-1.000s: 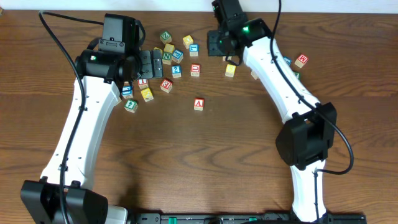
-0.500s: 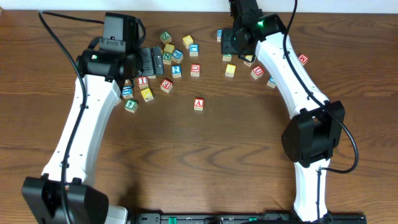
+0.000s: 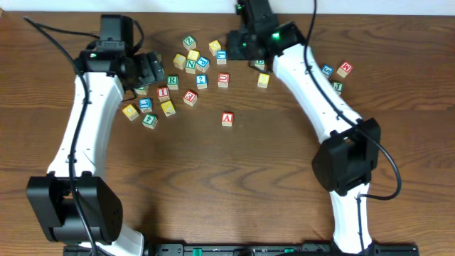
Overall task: Spell out AI2
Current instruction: 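Grasp the red I block with the left gripper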
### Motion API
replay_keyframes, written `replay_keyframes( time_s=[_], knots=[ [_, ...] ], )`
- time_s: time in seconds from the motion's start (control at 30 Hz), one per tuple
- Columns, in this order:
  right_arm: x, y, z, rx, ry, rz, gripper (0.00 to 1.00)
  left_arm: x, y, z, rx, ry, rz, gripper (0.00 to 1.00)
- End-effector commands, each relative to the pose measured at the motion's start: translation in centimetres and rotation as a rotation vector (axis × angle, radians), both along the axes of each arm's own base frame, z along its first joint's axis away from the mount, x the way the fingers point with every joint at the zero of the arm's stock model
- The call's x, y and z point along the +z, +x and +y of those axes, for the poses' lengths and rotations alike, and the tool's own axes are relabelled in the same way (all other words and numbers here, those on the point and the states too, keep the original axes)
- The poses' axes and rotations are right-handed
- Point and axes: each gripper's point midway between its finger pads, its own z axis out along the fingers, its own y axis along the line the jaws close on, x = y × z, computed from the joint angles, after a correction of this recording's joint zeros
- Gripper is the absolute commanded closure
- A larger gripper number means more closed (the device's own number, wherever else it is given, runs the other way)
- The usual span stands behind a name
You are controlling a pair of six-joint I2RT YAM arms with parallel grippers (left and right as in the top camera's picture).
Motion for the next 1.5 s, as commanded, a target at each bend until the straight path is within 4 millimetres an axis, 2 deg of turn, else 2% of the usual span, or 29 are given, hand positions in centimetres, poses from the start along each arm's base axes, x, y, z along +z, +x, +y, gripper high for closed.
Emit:
replay_keyframes(
  time_s=[0.0, 0.1, 0.23, 0.33, 0.43, 0.57, 0.73, 0.9, 1.2, 1.47],
  knots=[
    [-1.5, -1.2, 4.2, 0.063, 0.032, 0.021, 0.51, 0.5, -0.1, 1.2, 0.037, 0.002, -0.008, 0.01],
    [-2.0, -1.1, 4.4, 0.044, 0.015, 0.016, 0.50, -0.1, -0.2, 0.2, 0.005, -0.020, 0.009, 0.04],
    [-1.6, -0.3, 3.2, -0.004, 0.028, 0.012, 0.47, -1.9, 0.3, -1.3, -0.038, -0.025, 0.047, 0.09],
    [-0.6, 0.7, 1.4, -0.031, 0.064, 0.014, 0.47, -4.5, 0.9, -2.2, -0.065, -0.021, 0.093, 0.13],
    [1.1, 1.3, -0.4, -0.029, 0.139, 0.026, 0.47, -7.1, 1.1, -2.7, -0.082, -0.020, 0.147, 0.24],
    [2.6, 1.8, -2.8, -0.028, 0.225, 0.053, 0.47, -10.1, 1.6, -4.1, -0.170, -0.063, 0.193, 0.26],
    [2.2, 1.4, -4.4, -0.030, 0.255, 0.115, 0.47, -12.7, 2.5, -4.4, -0.227, -0.058, 0.208, 0.30],
    [1.8, 1.1, -4.7, -0.005, 0.221, 0.117, 0.47, -14.2, 3.4, -4.2, -0.236, -0.041, 0.200, 0.31],
    [1.6, 0.9, -4.1, -0.003, 0.173, 0.096, 0.42, -15.4, 4.7, -3.8, -0.225, -0.011, 0.170, 0.35],
    [1.5, 0.9, -4.2, -0.001, 0.170, 0.094, 0.37, -15.8, 4.5, -3.8, -0.225, -0.012, 0.184, 0.55]
  ],
)
